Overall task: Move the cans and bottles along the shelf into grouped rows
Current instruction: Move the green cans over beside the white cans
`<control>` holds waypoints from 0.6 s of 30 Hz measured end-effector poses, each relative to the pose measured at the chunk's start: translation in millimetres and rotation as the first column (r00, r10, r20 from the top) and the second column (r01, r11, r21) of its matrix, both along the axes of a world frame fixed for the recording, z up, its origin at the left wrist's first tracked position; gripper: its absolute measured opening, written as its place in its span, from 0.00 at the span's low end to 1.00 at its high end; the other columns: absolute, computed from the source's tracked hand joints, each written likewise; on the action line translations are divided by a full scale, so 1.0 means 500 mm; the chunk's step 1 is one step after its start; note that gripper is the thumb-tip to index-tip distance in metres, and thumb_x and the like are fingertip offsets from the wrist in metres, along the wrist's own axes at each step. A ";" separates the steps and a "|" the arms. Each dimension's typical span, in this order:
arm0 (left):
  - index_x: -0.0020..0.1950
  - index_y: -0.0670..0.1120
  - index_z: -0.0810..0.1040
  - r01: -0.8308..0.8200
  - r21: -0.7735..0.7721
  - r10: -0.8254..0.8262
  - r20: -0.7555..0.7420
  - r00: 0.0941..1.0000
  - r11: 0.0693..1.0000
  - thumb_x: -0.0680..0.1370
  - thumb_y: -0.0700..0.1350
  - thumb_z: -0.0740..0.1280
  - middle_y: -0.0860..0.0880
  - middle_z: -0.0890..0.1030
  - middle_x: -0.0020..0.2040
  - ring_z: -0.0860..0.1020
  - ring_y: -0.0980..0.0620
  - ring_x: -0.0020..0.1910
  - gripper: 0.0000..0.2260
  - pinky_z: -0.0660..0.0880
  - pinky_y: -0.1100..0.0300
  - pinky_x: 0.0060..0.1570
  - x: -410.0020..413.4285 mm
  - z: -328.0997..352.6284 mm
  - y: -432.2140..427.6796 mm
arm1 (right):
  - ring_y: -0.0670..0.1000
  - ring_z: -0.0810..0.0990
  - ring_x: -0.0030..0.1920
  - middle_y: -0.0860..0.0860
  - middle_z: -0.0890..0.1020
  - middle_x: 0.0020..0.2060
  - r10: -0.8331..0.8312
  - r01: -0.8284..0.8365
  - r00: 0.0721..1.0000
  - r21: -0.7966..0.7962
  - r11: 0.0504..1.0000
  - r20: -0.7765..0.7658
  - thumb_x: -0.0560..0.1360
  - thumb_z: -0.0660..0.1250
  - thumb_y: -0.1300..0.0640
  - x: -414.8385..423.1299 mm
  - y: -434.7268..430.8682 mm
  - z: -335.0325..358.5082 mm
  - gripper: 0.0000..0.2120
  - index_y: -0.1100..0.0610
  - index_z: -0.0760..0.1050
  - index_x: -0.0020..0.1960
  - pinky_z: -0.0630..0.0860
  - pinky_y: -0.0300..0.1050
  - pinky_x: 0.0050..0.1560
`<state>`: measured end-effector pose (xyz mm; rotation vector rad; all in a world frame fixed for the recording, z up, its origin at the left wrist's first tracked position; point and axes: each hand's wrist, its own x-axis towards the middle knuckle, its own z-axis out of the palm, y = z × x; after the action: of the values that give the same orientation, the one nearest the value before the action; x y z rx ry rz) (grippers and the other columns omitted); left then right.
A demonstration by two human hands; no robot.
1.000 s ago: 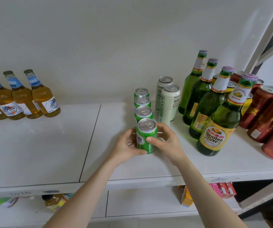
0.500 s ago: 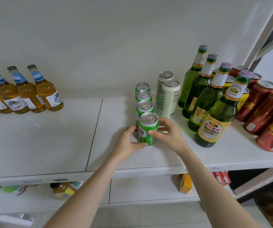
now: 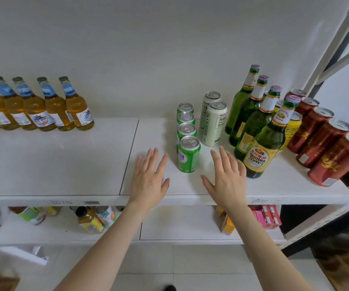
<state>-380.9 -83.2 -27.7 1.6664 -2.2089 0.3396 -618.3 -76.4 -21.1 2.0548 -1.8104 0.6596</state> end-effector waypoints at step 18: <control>0.77 0.46 0.66 -0.181 0.007 0.178 0.147 0.973 0.983 0.75 0.56 0.69 0.38 0.63 0.77 0.61 0.39 0.77 0.33 0.54 0.42 0.73 0.173 0.101 0.149 | 0.61 0.68 0.73 0.59 0.69 0.74 0.006 -0.008 0.998 -0.022 1.000 -0.061 0.72 0.71 0.42 0.187 0.117 0.066 0.36 0.58 0.68 0.74 0.62 0.64 0.70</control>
<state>-294.6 -8.8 22.5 1.9140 -2.1730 0.5022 -524.9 -17.7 12.1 2.0456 -1.7556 0.6094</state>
